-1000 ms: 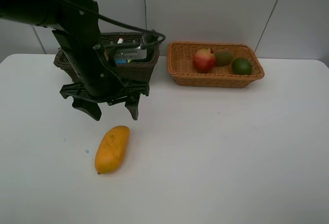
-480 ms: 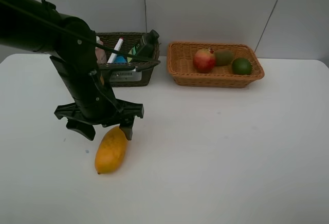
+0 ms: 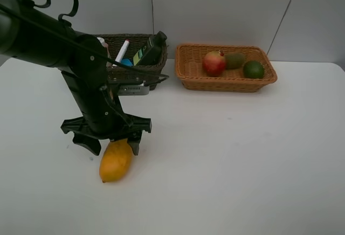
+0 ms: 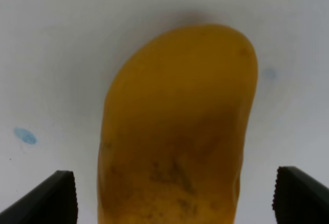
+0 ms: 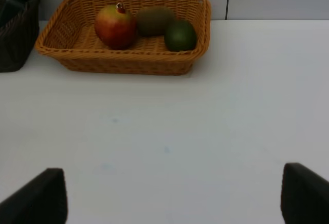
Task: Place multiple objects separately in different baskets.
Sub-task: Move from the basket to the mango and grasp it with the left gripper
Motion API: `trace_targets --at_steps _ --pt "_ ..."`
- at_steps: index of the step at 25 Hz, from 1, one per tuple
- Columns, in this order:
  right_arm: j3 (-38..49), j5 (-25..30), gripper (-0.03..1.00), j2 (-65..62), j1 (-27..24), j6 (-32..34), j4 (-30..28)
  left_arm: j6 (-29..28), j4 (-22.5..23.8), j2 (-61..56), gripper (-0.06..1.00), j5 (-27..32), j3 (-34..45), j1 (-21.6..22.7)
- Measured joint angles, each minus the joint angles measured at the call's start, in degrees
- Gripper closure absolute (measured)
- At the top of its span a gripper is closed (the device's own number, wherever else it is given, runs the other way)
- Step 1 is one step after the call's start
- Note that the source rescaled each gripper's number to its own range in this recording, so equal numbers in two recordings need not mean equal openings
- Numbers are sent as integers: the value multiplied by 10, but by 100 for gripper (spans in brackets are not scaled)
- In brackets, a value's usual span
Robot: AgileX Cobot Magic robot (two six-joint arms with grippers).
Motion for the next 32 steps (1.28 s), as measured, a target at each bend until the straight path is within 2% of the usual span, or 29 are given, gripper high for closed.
trace_targets --at_steps 32 --pt "0 0 -3 0 0 0 0 5 -12 56 -5 -28 1 0"
